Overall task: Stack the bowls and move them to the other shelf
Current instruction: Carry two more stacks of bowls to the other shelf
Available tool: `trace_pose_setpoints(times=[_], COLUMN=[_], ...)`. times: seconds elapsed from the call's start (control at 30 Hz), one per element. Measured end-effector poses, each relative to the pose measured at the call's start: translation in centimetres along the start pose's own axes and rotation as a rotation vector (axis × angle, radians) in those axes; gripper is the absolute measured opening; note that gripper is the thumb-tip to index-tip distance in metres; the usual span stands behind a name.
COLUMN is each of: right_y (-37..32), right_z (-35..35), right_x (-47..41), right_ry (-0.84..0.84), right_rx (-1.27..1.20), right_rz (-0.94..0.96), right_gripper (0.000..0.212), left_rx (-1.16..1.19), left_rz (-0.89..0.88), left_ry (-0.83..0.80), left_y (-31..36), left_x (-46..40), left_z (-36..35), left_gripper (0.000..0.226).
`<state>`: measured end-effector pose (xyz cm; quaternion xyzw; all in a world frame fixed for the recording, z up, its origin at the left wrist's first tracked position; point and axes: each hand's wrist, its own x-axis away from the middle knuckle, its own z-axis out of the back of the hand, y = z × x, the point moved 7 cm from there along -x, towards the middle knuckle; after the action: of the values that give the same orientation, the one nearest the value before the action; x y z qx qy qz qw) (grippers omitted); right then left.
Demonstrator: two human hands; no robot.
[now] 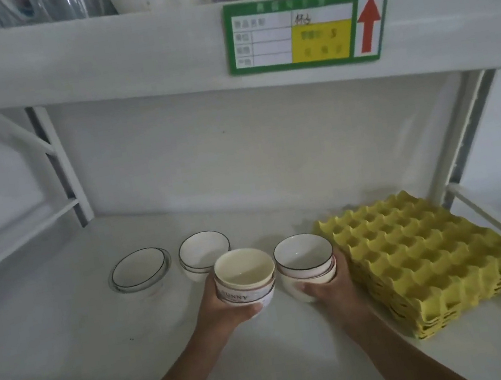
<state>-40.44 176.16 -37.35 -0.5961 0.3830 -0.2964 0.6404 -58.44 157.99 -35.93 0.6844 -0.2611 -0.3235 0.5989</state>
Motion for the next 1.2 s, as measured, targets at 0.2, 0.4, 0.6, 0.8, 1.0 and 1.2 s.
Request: trace_pose_setpoints(times=[0.2,0.4,0.6,0.8,1.0,1.2], right_y=[-0.2,-1.8,-1.8,-6.1,-11.1,-16.0], right_z=[0.5,0.3,1.0,1.6,0.3,-5.4], right_x=[-0.5,0.0,0.3,0.6,-0.7,0.2], right_ry=[-0.018,-0.021,-0.077,-0.087,-0.256,-0.381], right_rx=[0.101,0.228,0.407,0.512,0.954,1.089], right_rz=[0.031,0.01,-0.134,-0.193,-0.289,-0.231], right_gripper=[0.107,0.084,0.097,0.088,0.069,0.094], left_rx=[0.001,-0.141,-0.394,-1.126,-1.48,-1.606], left_rz=[-0.037,-0.042,0.118,0.387,0.295,0.287], left_ry=[-0.013,0.028,-0.004,-0.151,-0.307,-0.278], left_y=[-0.1,0.2,-0.2,4.8,9.9,14.9], left_x=[-0.3,-0.7,-0.7,0.9,1.3,2.7], left_z=[-1.2,-0.7,0.7,3.8,8.3,11.2], left_gripper=[0.085,0.089,0.11,0.09,0.052,0.055])
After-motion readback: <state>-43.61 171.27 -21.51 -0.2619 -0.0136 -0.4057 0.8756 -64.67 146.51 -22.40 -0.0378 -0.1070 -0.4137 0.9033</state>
